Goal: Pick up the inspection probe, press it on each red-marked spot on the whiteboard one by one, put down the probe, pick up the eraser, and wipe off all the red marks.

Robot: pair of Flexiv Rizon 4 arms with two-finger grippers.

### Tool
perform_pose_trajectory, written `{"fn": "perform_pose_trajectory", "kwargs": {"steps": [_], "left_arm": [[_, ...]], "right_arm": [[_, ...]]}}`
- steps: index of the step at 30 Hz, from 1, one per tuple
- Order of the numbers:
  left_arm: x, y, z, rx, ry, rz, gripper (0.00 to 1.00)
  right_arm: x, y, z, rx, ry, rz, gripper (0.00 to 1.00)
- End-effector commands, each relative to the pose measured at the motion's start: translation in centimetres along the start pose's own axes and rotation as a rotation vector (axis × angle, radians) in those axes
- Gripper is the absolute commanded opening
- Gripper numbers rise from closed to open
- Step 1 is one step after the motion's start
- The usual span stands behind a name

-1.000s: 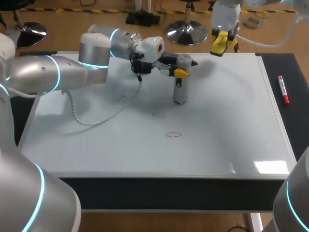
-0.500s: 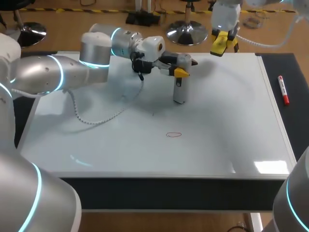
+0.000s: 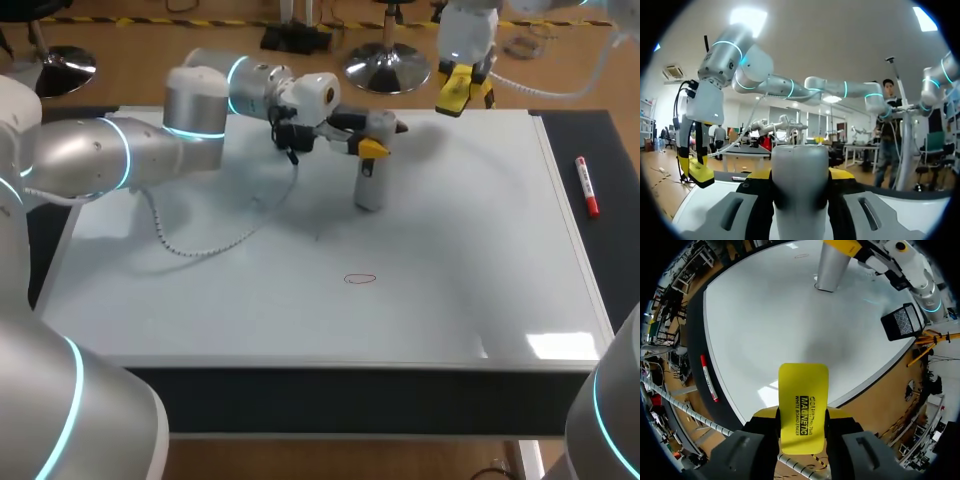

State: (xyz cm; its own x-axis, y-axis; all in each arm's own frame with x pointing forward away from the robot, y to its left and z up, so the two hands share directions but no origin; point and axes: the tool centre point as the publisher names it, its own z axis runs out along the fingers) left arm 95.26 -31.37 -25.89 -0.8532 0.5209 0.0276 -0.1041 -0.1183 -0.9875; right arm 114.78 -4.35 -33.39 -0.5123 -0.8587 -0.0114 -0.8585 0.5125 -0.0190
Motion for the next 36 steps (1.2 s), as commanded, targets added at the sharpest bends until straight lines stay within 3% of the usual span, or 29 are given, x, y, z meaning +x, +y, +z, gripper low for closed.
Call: {"fn": "perform_pose_trajectory", "kwargs": {"steps": [1,12,36], "left_arm": [[0.5,-1.4,-0.1,-0.015,-0.009,0.015,0.00],[1.3,-2.7,-1.6,-0.006,-0.055,0.039,0.00],[4.2,-4.7,-14.7,-0.015,-0.373,0.082,0.00]], "right_arm": [[0.0,-0.1,-0.1,-0.001,0.004,-0.002,0.00],[0.0,-0.1,-0.1,-0.001,0.004,-0.002,0.00],[0.0,-0.1,-0.1,-0.001,0.004,-0.002,0.00]]}}
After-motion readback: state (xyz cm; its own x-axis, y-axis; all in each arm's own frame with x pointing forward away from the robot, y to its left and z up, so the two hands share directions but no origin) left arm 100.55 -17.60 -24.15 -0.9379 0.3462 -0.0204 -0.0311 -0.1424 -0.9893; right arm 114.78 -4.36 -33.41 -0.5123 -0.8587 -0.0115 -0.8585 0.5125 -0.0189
